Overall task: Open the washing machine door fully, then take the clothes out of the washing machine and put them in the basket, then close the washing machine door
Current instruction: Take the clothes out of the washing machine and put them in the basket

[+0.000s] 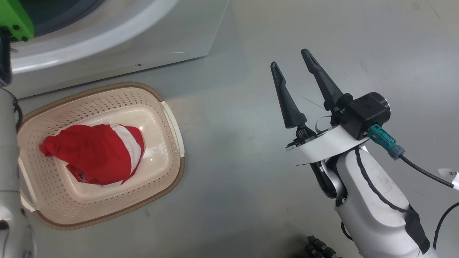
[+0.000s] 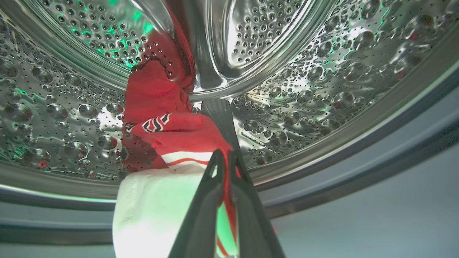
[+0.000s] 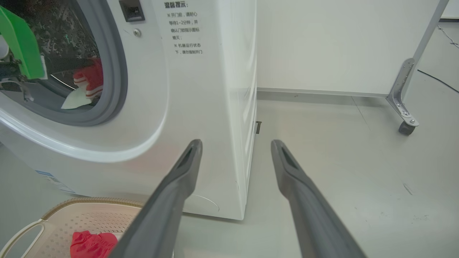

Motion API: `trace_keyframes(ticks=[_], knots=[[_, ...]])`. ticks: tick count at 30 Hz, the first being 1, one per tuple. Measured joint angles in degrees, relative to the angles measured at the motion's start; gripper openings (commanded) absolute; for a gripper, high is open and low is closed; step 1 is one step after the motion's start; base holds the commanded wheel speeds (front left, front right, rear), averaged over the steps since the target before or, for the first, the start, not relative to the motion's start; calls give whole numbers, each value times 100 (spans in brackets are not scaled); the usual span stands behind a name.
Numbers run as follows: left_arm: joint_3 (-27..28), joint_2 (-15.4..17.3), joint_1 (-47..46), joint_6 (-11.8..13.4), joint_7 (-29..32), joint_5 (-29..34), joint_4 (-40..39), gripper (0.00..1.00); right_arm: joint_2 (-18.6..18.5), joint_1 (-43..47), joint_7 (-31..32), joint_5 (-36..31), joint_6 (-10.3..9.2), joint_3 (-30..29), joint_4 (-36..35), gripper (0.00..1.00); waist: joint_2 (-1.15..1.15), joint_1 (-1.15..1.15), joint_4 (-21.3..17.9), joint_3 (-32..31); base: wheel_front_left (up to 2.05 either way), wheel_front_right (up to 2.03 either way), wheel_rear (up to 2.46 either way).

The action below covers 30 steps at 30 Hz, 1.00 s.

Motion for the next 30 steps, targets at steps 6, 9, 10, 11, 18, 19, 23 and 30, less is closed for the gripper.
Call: trace_keyframes(ticks=[6,9,10,11,18,19,23,30], knots=[[-5,-238,464,0,-612,-43,-224,0,-9,55,0,-118,40,-66,133,100,0,0,194,-206,0,0,0],[10,-337,698,0,-902,-93,-327,0,-13,116,0,-158,54,-108,166,100,0,0,286,-319,0,0,0],[15,-368,771,0,-996,-107,-375,0,-15,121,0,-170,55,-123,183,100,0,0,318,-357,0,0,0],[31,-396,851,0,-1100,-131,-428,0,-16,122,0,-171,57,-137,201,100,0,0,347,-395,0,0,0],[85,-467,1390,35,-1719,-146,-704,0,-24,282,0,-197,70,-227,303,100,0,0,503,-649,0,0,0],[87,-485,1480,38,-1822,-146,-760,0,-24,321,0,-198,80,-237,318,100,0,0,525,-696,0,0,0],[96,-602,1921,53,-2229,-146,-999,0,-24,450,0,-205,143,-268,415,100,0,0,616,-951,0,0,0],[64,-664,2373,54,-2326,-141,-1567,0,-25,669,0,-214,163,-342,494,100,0,0,708,-1343,0,0,0]])
